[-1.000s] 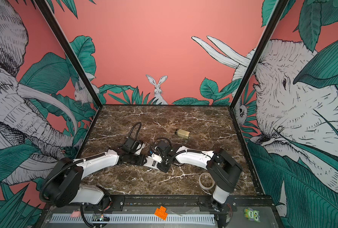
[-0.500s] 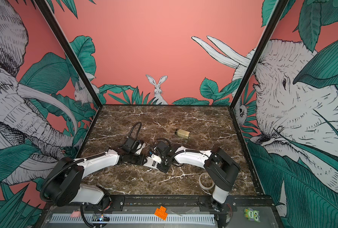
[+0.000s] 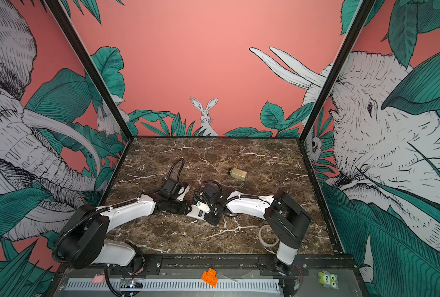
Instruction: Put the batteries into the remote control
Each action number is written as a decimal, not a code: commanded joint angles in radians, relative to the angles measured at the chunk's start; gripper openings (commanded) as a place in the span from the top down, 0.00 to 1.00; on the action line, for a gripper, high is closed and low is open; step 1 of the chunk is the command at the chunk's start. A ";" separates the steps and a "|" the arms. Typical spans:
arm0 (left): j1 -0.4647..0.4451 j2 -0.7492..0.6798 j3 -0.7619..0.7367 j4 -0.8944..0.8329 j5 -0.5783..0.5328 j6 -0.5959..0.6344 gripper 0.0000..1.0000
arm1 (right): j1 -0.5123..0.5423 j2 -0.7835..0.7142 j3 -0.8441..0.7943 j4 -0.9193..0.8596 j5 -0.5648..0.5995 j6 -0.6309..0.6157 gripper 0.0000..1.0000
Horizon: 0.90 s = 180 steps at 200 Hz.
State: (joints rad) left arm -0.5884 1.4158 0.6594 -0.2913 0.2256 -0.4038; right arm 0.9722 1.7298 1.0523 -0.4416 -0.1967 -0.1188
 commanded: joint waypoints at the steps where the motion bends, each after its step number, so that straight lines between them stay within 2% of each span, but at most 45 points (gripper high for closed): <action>1: -0.004 0.009 -0.015 -0.013 -0.015 -0.009 0.62 | 0.004 0.024 0.001 -0.039 0.058 -0.013 0.83; 91: -0.004 0.015 -0.018 0.000 -0.008 -0.006 0.63 | 0.004 0.043 0.014 -0.072 0.115 -0.010 0.86; 180: -0.005 0.009 -0.020 -0.001 -0.005 -0.007 0.63 | 0.003 0.056 0.026 -0.074 0.122 -0.007 0.90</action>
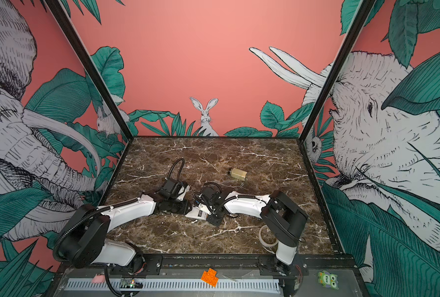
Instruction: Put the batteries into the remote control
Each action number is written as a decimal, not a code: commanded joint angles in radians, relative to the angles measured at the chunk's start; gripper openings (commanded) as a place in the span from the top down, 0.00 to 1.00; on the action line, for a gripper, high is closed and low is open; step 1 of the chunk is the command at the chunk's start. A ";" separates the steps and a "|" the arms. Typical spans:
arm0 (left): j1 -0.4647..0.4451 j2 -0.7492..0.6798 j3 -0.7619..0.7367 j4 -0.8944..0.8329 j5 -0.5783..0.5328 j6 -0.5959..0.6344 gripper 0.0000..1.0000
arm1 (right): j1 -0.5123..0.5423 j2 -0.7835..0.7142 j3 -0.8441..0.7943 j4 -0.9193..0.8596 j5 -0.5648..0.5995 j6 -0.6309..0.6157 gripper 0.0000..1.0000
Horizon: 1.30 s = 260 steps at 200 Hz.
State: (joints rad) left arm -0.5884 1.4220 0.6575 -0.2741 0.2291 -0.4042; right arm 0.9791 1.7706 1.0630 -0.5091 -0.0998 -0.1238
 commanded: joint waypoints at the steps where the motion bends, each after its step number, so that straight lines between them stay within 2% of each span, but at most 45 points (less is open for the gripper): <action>1: -0.005 0.003 -0.018 -0.019 -0.008 -0.006 0.63 | -0.003 0.015 0.015 -0.006 0.025 -0.001 0.90; 56: -0.005 0.006 -0.013 -0.020 -0.010 -0.003 0.63 | -0.003 -0.051 -0.004 -0.031 0.017 -0.004 0.90; 98: -0.005 0.012 -0.016 -0.011 -0.010 -0.003 0.63 | -0.003 -0.138 -0.004 -0.013 -0.056 0.000 0.93; 140: -0.005 0.005 -0.016 -0.015 -0.010 -0.004 0.63 | -0.003 -0.082 0.018 0.008 -0.110 0.003 1.00; 260: -0.005 0.012 -0.021 -0.014 -0.010 0.000 0.64 | -0.005 -0.026 0.024 0.056 -0.125 0.005 1.00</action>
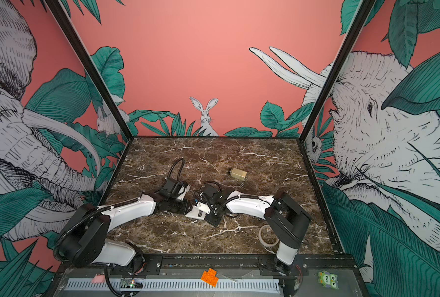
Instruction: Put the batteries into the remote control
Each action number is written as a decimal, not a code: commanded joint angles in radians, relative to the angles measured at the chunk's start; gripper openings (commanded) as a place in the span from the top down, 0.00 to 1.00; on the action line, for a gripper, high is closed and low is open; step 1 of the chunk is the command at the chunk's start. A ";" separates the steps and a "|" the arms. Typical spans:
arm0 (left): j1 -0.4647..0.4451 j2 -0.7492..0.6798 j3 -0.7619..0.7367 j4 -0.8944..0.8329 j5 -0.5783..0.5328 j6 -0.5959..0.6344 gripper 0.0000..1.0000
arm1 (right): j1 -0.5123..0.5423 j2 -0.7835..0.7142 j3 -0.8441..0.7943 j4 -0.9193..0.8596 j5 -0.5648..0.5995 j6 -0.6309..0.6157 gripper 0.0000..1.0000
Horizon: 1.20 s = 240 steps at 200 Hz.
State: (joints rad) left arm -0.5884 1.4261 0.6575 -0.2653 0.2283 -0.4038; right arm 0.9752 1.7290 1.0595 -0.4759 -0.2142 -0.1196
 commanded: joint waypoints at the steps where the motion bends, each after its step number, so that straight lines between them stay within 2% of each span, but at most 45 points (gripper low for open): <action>1: -0.005 0.008 -0.021 -0.022 -0.010 -0.001 0.64 | -0.001 0.016 0.029 0.023 -0.012 0.000 1.00; 115: -0.005 0.005 -0.026 -0.018 -0.011 0.000 0.65 | -0.001 0.071 0.028 0.013 0.001 0.000 1.00; 240: -0.005 -0.012 -0.037 -0.025 -0.022 0.004 0.65 | -0.003 0.186 0.018 0.016 0.095 0.012 1.00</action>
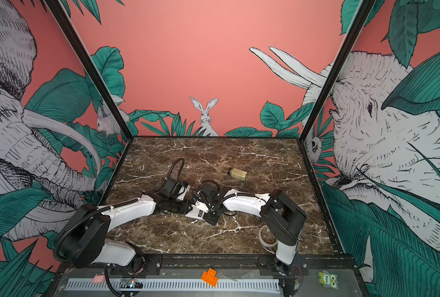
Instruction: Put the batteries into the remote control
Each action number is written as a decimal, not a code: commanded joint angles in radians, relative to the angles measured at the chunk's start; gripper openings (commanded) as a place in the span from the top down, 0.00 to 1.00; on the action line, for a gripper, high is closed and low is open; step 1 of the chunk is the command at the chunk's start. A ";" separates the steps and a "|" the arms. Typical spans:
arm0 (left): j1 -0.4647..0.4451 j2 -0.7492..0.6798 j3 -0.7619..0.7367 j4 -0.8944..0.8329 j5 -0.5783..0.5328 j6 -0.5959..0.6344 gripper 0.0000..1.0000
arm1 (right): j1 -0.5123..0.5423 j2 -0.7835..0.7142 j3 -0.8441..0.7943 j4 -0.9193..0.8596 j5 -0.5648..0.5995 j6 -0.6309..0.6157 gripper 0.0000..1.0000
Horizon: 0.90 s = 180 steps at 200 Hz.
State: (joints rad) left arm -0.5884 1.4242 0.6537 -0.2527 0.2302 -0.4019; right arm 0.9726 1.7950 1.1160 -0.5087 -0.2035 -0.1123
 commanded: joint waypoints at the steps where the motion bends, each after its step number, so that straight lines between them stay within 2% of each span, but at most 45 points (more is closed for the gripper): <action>1: -0.005 -0.010 -0.034 -0.038 -0.023 0.002 0.65 | -0.001 0.121 -0.039 0.048 0.085 0.006 1.00; 100: -0.004 -0.009 -0.037 -0.033 -0.023 0.004 0.65 | 0.014 0.138 -0.040 0.036 0.158 0.025 1.00; 180: -0.005 -0.010 -0.027 -0.038 -0.023 0.004 0.66 | 0.011 -0.050 -0.051 0.030 0.080 0.010 1.00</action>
State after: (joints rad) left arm -0.5884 1.4189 0.6449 -0.2401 0.2276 -0.4011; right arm 0.9821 1.7832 1.0931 -0.4187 -0.1120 -0.0971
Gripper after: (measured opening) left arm 0.346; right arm 0.047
